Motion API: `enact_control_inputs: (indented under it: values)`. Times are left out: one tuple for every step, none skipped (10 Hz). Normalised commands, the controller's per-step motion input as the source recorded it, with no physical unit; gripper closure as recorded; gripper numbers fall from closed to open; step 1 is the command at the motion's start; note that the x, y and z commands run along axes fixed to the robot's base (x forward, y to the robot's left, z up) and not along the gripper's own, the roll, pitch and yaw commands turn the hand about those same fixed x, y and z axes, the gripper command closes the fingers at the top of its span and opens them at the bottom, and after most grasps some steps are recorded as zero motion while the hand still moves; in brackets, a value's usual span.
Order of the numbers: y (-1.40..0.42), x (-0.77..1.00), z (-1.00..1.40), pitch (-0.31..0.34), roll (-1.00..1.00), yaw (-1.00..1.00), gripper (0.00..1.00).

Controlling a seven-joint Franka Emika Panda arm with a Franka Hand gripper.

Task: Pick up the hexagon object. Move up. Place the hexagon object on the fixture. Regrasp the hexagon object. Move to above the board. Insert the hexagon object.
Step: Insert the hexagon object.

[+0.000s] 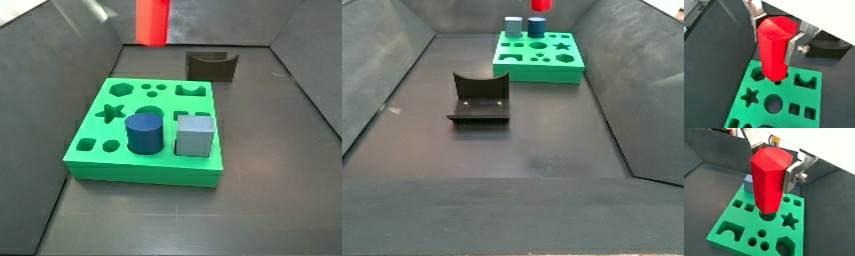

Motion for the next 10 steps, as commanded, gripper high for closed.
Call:
enact_control_inputs:
  values:
    - [0.0, 0.0, 0.0, -0.023, 0.0, 0.0, 1.0]
    - [0.0, -0.42, -0.32, -0.137, 0.09, 0.06, 1.0]
    - [0.06, -0.39, -0.4, -0.131, 0.11, 0.03, 1.0]
    - [0.05, -0.41, -0.39, -0.101, 0.18, 0.0, 1.0]
    - [0.11, -0.37, -0.31, -0.113, 0.09, 0.0, 1.0]
    - [0.17, -0.35, -0.32, -0.094, 0.06, 0.0, 1.0]
    - [0.16, -0.29, -0.33, -0.1, 0.05, 0.0, 1.0]
    - [0.05, -0.22, -0.23, -0.106, 0.03, 0.0, 1.0]
    - [-0.04, -0.1, -0.08, -0.1, 0.0, 0.0, 1.0]
    - [0.01, 0.0, -0.41, -0.043, 0.01, 0.0, 1.0]
